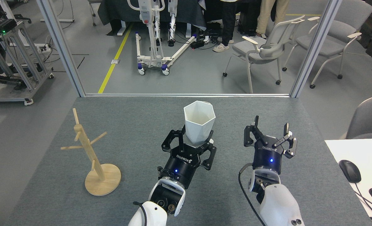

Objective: Hang cup on storage rack
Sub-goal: 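Carry the cup with the left gripper toward the wooden stand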

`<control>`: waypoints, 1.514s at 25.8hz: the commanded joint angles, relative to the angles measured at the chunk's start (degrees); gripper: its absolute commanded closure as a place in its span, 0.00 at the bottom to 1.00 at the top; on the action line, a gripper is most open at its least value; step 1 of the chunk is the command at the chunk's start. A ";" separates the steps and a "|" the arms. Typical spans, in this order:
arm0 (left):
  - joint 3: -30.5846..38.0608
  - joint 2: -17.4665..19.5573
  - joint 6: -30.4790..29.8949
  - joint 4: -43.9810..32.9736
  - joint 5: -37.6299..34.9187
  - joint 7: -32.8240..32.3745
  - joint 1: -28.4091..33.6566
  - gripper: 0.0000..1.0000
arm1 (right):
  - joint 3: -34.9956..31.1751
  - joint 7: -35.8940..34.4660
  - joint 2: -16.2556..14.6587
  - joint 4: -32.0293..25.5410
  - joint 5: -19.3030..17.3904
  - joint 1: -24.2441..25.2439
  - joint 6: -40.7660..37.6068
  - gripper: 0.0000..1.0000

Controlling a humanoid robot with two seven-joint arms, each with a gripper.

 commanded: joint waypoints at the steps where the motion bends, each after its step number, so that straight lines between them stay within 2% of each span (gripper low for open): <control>1: 0.05 0.31 -0.09 -2.73 -2.34 1.11 1.79 1.00 | -0.23 -0.20 2.94 3.34 -3.70 3.10 0.31 0.01; 4: 0.05 0.57 0.26 -5.19 -5.07 0.85 3.37 1.00 | -0.31 -0.20 3.82 2.90 -4.58 7.06 0.05 0.01; 7: 0.13 2.33 0.70 -7.65 -6.03 1.64 4.78 1.00 | -0.49 -0.20 3.73 1.93 -4.67 8.20 -0.13 0.01; 11: 0.48 4.97 4.74 -11.26 -7.70 2.34 7.15 1.00 | -3.30 0.33 3.38 0.62 -3.70 9.70 -0.75 0.00; 12: 0.48 5.58 6.06 -12.13 -8.58 2.95 7.50 1.00 | -3.83 1.03 3.20 -0.26 -2.21 10.31 -1.36 0.00; 15: 0.48 6.90 10.19 -13.98 -11.04 3.83 8.91 1.00 | -8.84 4.10 1.88 -1.49 6.14 11.02 -5.31 0.00; 18: 0.48 8.31 14.14 -15.56 -13.94 4.54 10.84 1.00 | -14.20 9.29 0.39 -3.34 9.74 13.12 -14.72 0.00; 22: 0.57 9.89 21.17 -17.94 -16.49 6.56 13.92 1.00 | -20.44 18.78 -2.34 -4.39 9.83 13.48 -25.18 0.00; 25: 0.75 11.47 26.18 -17.85 -16.84 6.74 14.54 1.00 | -21.23 24.67 -4.27 -5.36 8.87 12.86 -25.79 0.00; 30: 2.51 14.02 34.62 -17.58 -17.90 6.21 15.77 1.00 | -21.58 25.20 -5.15 -5.80 3.06 12.60 -24.56 0.00; 33: 3.12 15.95 42.00 -17.50 -17.99 6.03 17.96 1.00 | -21.58 25.20 -5.24 -7.29 2.62 12.51 -24.56 0.00; 35: 3.65 17.01 44.91 -17.50 -18.08 6.03 19.81 1.00 | -21.58 25.20 -5.32 -7.65 2.62 12.16 -24.56 0.00; 39: 4.88 17.01 46.05 -17.32 -17.90 5.15 20.42 0.97 | -21.41 25.38 -6.56 -7.73 2.54 11.02 -24.56 0.00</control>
